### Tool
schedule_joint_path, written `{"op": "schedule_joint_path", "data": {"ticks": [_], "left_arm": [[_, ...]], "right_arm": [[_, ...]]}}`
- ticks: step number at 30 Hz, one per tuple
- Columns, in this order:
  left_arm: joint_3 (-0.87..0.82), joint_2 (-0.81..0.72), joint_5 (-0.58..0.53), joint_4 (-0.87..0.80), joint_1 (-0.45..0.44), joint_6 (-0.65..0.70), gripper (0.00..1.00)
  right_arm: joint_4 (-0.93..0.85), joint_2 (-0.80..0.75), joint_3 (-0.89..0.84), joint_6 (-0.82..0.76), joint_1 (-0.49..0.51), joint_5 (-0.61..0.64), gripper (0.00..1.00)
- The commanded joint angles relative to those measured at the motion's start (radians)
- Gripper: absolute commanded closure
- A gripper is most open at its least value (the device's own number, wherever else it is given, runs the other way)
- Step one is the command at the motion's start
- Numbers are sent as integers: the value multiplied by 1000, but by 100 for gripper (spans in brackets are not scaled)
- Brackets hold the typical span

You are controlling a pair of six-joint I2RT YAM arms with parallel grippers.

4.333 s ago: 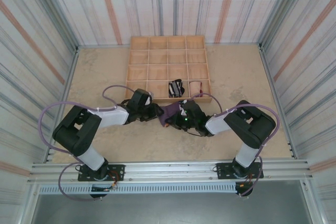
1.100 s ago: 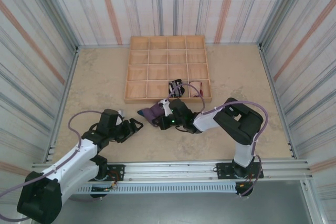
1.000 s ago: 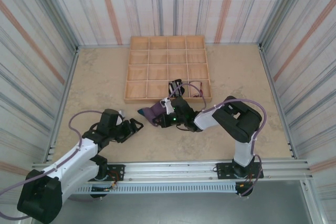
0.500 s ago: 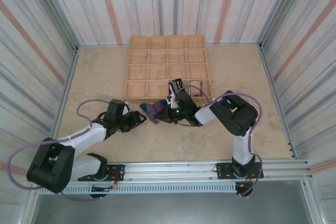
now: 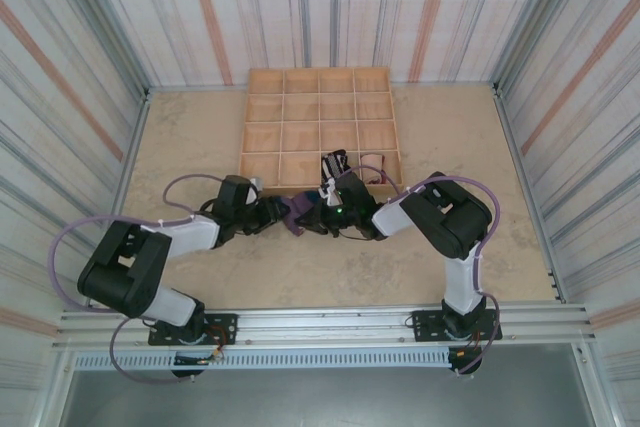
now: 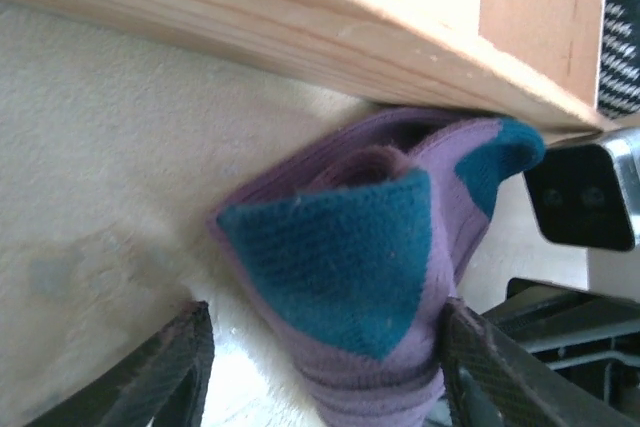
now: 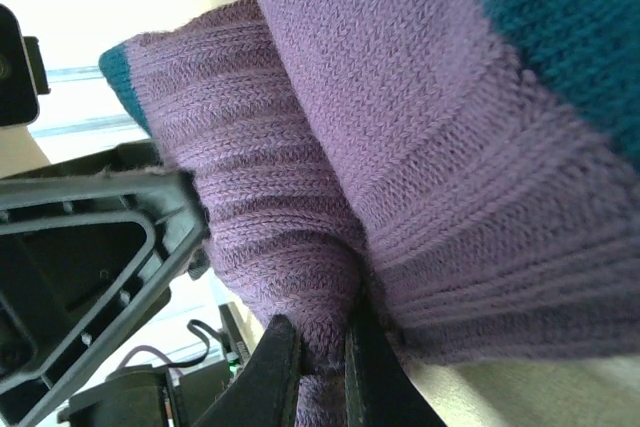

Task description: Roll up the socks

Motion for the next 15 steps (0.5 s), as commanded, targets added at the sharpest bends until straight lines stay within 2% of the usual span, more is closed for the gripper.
{"op": "schedule_joint_path", "data": {"ticks": [1,7,8,11,15], "left_arm": [[16,40,-37,40,-19,-7,48],[56,77,-104,-63,-46,-34,71],[58,78,-109,-82,-46,-40,74],[82,78,-106,-167,-45,-43,80],[82,57,-88,-252,-46,-53,86]], "right_arm": [[-212,56,-37,41,-38,101,100],[-196,39,-40,6,-41,83,100],[-204,25,-41,-9,-39,81,98],[-287,-41,-33,-127,-25,109,81],[-452,-185,-24,-299,21,217,61]]}}
